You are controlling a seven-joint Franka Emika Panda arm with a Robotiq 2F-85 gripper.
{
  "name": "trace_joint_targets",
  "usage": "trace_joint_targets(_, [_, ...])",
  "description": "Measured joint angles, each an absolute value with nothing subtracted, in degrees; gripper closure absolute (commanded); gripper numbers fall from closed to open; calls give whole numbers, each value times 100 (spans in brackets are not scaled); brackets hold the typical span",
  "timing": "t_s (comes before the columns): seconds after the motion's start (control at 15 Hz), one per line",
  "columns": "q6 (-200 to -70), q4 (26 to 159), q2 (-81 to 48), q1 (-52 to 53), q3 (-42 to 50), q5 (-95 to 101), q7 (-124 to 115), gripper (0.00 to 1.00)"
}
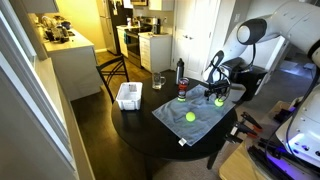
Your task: Put a tennis ball in the small container
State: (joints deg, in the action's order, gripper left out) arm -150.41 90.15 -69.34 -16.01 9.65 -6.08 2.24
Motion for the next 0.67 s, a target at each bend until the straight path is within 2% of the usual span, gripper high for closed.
trace_joint_targets(0.67, [-15041,9057,-6926,-1609,1194,-192,231,0])
